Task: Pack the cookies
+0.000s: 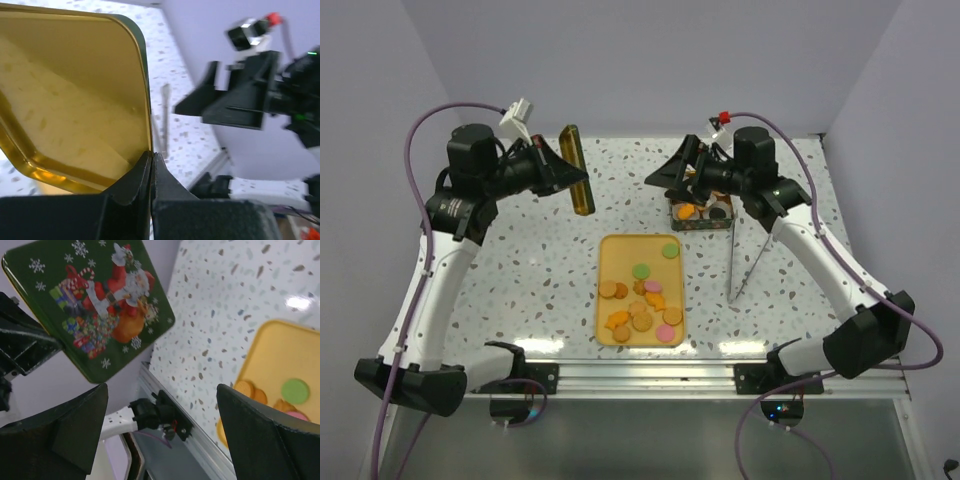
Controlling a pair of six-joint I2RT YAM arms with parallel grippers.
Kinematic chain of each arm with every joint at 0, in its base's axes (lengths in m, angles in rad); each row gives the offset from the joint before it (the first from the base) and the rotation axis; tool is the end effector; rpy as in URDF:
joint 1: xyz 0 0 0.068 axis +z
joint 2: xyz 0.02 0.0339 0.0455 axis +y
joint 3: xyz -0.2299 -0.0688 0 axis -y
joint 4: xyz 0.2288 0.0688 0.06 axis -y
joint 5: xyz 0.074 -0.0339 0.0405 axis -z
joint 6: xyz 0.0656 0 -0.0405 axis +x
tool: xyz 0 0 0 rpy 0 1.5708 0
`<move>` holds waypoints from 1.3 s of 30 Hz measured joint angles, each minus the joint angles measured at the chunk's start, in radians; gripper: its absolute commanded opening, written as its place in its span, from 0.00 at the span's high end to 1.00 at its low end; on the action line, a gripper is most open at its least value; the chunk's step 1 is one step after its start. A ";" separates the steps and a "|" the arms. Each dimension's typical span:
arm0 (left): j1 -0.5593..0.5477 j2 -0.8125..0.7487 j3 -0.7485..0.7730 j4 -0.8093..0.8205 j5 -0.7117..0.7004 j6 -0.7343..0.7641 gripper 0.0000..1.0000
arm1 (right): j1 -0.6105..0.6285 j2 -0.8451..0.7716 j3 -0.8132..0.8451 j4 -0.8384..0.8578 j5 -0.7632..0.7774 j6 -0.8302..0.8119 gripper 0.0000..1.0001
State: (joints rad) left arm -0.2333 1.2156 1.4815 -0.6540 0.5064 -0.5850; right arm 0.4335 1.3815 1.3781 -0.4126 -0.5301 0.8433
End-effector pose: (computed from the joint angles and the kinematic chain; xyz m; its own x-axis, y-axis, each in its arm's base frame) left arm 0.2521 -0.0926 0.3974 -0.6598 -0.3396 -0.6704 0.3294 0.6711 -0.6642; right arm 0.2812 0.1667 0.3457 -0.8280 0.3268 -0.4557 -0.2462 0.5182 0.8190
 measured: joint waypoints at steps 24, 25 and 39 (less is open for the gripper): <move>0.041 -0.109 -0.411 1.513 0.487 -1.170 1.00 | -0.037 0.144 -0.121 0.856 -0.230 0.489 0.07; 0.041 -0.111 -0.418 1.528 0.485 -1.179 1.00 | -0.037 0.144 -0.121 0.879 -0.243 0.506 0.08; 0.041 -0.078 -0.500 1.826 0.401 -1.327 1.00 | 0.000 0.144 -0.121 1.065 -0.383 0.657 0.12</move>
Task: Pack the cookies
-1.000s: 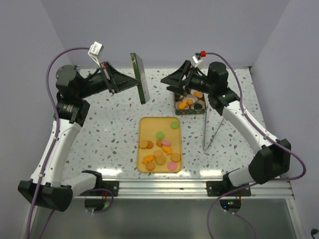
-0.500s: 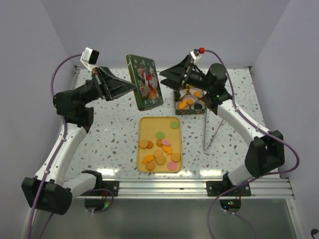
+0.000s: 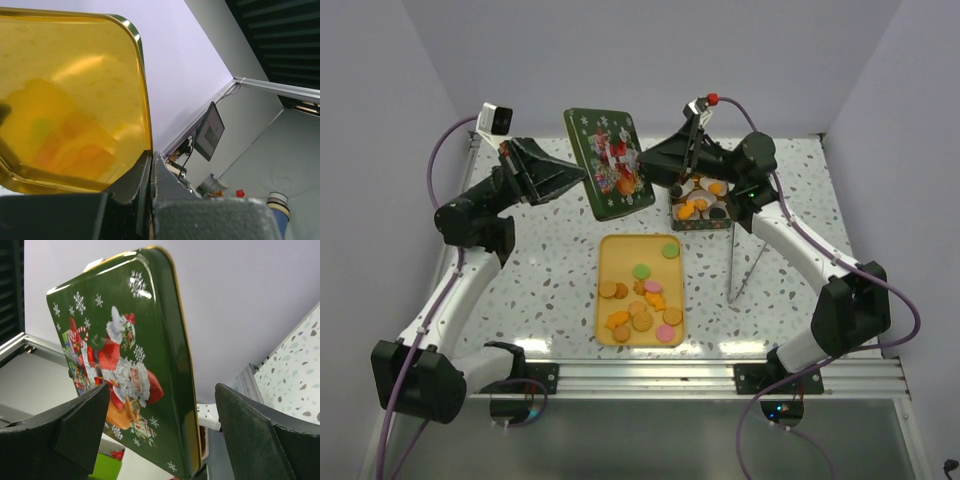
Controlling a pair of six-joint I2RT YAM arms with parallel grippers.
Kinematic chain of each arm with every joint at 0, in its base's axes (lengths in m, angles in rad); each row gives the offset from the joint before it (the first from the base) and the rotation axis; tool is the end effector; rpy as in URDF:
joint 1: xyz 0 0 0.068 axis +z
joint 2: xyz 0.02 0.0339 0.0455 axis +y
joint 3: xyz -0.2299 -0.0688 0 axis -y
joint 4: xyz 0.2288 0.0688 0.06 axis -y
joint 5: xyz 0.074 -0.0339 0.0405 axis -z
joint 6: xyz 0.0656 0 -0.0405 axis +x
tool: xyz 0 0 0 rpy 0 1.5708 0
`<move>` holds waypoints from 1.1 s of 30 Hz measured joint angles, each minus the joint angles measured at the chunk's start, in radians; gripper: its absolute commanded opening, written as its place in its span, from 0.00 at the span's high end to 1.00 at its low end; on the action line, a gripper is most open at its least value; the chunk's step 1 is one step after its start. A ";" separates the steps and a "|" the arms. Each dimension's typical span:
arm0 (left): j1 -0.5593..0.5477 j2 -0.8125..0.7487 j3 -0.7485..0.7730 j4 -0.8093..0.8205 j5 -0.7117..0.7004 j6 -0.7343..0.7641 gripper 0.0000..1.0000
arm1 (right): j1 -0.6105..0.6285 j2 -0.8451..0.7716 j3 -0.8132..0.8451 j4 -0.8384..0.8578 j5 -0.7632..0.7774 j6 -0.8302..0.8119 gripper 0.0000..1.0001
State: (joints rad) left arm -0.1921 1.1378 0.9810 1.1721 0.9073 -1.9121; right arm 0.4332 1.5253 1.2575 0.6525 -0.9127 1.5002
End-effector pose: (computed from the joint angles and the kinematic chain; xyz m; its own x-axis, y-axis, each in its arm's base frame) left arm 0.2053 -0.0926 0.4429 -0.7743 -0.4406 -0.4543 0.6100 -0.3287 -0.7210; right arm 0.2976 0.1948 0.3833 -0.8960 0.2578 -0.3616 -0.4048 -0.1397 0.9037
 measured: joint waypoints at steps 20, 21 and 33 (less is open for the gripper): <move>0.044 0.023 -0.072 0.036 -0.039 0.021 0.74 | -0.033 0.000 0.006 0.031 -0.037 0.087 0.77; 0.054 0.023 -0.077 0.022 -0.032 0.033 0.72 | -0.038 -0.001 0.006 0.029 -0.034 0.090 0.80; 0.093 0.040 -0.100 -0.471 0.058 0.371 0.66 | -0.034 -0.056 0.006 -0.008 -0.029 0.066 1.00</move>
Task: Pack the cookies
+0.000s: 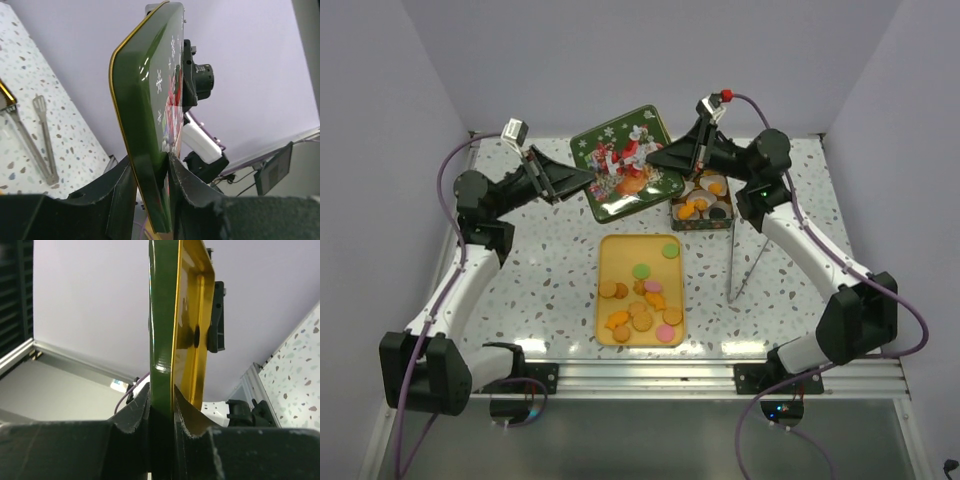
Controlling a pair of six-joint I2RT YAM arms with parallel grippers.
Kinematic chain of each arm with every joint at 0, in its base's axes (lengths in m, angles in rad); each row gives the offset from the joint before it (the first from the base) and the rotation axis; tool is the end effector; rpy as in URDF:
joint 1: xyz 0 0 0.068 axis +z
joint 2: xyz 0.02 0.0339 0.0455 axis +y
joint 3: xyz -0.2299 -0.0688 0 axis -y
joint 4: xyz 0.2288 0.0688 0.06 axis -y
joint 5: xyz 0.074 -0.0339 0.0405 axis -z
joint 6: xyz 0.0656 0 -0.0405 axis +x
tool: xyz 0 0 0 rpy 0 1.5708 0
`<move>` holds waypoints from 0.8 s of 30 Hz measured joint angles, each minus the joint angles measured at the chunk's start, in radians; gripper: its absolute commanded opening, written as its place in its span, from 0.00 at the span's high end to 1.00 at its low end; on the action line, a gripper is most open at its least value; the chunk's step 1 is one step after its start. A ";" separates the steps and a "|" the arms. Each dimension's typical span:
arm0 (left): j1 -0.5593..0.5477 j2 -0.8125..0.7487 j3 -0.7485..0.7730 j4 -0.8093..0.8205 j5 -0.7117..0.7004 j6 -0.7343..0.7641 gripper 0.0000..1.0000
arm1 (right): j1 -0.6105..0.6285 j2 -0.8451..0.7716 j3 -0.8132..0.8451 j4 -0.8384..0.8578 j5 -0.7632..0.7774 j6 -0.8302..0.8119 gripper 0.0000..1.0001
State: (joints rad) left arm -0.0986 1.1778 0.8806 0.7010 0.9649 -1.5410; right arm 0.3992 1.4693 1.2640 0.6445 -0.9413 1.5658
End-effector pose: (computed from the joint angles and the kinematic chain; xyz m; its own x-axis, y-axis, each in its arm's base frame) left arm 0.2641 -0.0803 0.3600 -0.7963 -0.4933 -0.3502 0.4149 -0.0240 -0.9095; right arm 0.2879 0.1790 0.4022 -0.9009 0.2589 -0.3482 -0.3963 -0.1640 0.9034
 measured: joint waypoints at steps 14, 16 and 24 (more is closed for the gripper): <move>0.001 0.055 0.107 -0.484 -0.052 0.352 0.38 | -0.133 -0.063 -0.002 -0.489 0.090 -0.299 1.00; 0.001 0.065 0.122 -0.515 -0.064 0.379 0.34 | -0.191 -0.061 -0.002 -0.562 0.108 -0.343 1.00; 0.001 0.192 0.181 -0.555 -0.127 0.440 0.30 | -0.338 0.080 0.019 -0.723 0.132 -0.480 1.00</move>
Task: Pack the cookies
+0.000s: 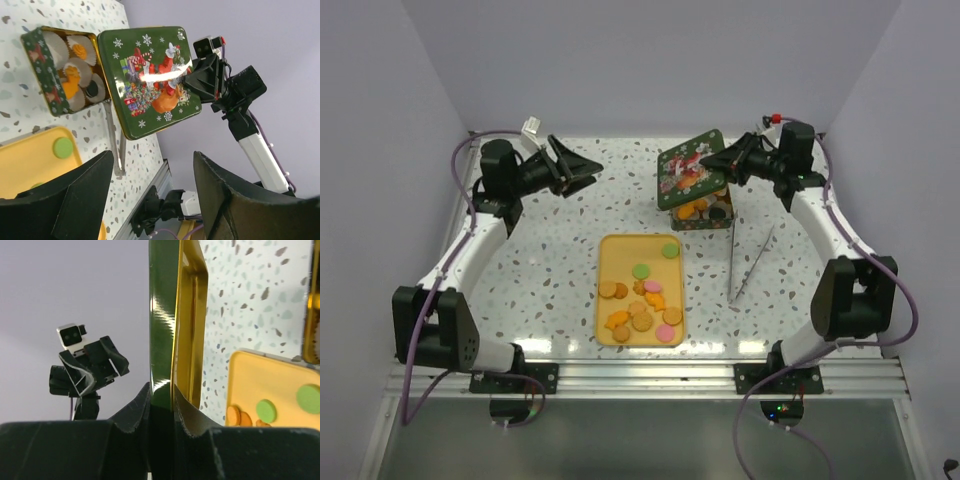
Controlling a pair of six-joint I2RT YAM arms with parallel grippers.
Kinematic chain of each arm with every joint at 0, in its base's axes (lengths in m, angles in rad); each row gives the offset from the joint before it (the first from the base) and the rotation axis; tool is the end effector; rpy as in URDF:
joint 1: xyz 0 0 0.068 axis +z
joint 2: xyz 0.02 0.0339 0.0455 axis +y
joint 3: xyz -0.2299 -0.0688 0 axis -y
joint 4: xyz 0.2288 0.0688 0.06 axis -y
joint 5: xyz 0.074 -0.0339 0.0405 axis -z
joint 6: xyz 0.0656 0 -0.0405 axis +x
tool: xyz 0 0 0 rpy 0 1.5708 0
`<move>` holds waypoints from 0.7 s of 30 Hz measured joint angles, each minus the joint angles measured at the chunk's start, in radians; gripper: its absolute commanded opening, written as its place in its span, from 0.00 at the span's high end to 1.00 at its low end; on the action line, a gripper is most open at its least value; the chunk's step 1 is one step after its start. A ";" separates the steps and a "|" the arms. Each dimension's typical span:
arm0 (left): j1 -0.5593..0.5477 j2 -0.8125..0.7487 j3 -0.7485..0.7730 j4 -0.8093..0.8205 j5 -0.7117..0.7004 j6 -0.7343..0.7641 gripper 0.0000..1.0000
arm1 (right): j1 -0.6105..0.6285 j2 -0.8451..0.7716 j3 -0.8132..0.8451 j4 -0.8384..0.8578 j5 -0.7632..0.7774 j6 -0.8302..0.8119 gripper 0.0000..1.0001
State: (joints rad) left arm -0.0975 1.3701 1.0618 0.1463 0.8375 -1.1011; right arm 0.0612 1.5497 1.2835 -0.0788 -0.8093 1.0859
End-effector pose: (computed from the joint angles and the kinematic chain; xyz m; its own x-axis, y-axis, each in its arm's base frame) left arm 0.3205 -0.0803 0.3075 -0.7815 -0.5232 -0.3398 0.2166 0.2832 -0.9343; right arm 0.3603 0.0697 0.3007 -0.7962 0.5628 -0.2221 -0.0379 0.3199 0.9467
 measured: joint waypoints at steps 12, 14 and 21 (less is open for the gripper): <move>-0.049 0.334 0.268 -0.286 -0.087 0.176 0.33 | -0.111 0.243 0.146 -0.155 0.001 -0.184 1.00; -0.056 0.342 0.268 -0.299 -0.090 0.180 0.34 | -0.114 0.253 0.162 -0.173 0.009 -0.216 1.00; -0.083 0.370 0.267 -0.297 -0.082 0.180 0.36 | -0.110 0.322 0.245 -0.282 0.051 -0.355 1.00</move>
State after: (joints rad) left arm -0.1806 1.7397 1.3293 -0.1505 0.7551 -0.9211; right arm -0.0486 1.8721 1.5284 -0.3607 -0.7578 0.7307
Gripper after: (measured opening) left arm 0.646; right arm 0.166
